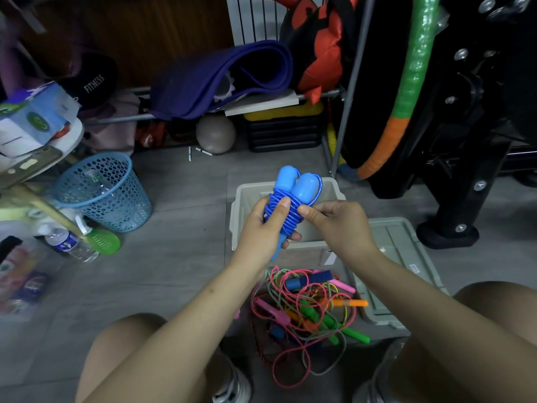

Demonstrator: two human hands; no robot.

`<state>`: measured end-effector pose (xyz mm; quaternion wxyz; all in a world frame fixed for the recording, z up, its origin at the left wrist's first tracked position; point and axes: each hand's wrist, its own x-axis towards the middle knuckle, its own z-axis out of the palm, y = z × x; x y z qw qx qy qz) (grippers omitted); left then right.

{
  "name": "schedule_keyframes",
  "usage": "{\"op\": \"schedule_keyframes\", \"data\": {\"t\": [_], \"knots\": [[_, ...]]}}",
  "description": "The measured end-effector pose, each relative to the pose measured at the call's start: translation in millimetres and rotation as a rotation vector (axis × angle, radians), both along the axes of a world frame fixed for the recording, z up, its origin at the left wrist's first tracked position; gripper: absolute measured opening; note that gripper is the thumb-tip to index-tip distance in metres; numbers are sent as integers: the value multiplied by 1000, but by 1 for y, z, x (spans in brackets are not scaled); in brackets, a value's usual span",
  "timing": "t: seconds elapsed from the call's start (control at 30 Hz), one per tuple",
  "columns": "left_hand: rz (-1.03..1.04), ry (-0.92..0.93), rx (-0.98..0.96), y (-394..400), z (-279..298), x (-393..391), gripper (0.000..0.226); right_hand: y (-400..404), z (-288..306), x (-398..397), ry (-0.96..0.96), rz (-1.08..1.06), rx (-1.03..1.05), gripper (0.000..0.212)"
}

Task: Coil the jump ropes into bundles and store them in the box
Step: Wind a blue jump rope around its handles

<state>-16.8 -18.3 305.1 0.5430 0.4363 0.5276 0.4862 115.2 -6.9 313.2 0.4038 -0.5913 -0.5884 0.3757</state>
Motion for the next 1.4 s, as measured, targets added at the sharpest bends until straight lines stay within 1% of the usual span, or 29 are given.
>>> {"op": "schedule_keyframes", "data": {"t": [0.13, 0.17, 0.27, 0.33, 0.53, 0.6, 0.67, 0.77, 0.87, 0.93, 0.97, 1.07, 1.1, 1.2, 1.3, 1.33, 1.4], "knots": [[2, 42, 34, 2, 1, 2, 17, 0, 5, 0, 26, -42, 19, 24], [-6, 42, 25, 2, 2, 3, 18, 1, 4, 1, 7, -36, 25, 23], [29, 23, -1, 1, 2, 7, 24, -2, 0, 3, -145, -2, 54, 22], [68, -2, -19, 1, 1, 8, 27, -5, -1, 5, -165, 10, 75, 19], [92, -65, -50, 1, 1, 9, 26, -13, 4, 3, -14, -79, 159, 8], [92, -80, -47, 1, 0, 10, 22, -15, 5, 1, 32, -79, 173, 11], [91, -87, -44, 2, -2, 10, 21, -15, 2, -1, 71, -31, 198, 13], [65, -113, -68, 2, -2, 10, 31, -14, 3, -3, 131, 77, 234, 25], [47, -135, -102, 4, 0, 10, 36, -12, 7, 1, 125, 154, 236, 35], [39, -145, -98, 5, 3, 9, 38, -9, 8, 5, 126, 183, 230, 33], [32, -156, -91, 5, 3, 9, 37, -7, 9, 6, 143, 179, 219, 29], [-34, -194, -62, 1, 3, 12, 39, -3, 11, 8, 267, 98, 155, 10], [-57, -197, -46, 0, 3, 12, 40, -1, 12, 9, 305, 71, 140, 8], [-97, -212, -15, -4, 1, 10, 47, 1, 16, 12, 386, 37, 127, 11], [-112, -288, -26, -5, 3, 9, 60, 1, 16, 12, 435, 6, 134, 15], [-116, -318, -32, -5, 4, 8, 61, 0, 14, 11, 436, 12, 141, 17], [-132, -371, -44, -5, 6, 6, 56, -2, 12, 9, 415, 44, 153, 18]]}}
